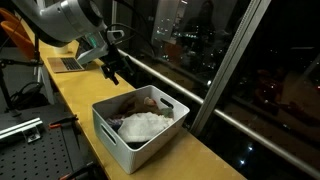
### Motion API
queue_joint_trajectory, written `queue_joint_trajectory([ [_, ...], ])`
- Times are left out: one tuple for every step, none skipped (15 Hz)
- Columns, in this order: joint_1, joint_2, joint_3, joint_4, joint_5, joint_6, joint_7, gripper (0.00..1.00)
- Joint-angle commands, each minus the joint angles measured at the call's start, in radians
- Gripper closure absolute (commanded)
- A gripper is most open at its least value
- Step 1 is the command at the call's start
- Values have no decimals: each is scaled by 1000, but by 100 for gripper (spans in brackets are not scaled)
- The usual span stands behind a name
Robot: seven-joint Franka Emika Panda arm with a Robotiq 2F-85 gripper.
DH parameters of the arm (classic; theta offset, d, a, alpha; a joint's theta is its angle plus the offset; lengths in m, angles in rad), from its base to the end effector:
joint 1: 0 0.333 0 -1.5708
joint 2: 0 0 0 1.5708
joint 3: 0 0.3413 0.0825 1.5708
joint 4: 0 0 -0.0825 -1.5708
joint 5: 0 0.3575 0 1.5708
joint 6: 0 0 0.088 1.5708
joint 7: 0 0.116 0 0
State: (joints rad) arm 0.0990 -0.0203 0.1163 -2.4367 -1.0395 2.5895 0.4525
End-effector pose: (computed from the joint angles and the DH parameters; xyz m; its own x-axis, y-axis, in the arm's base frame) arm 0.4623 0.1136 0.3593 0.7711 0.6180 0.1532 0.4461 -0.6961 0.5626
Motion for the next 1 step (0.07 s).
queue_joint_trajectory([
  [0,0,0,0,0,0,0,0],
])
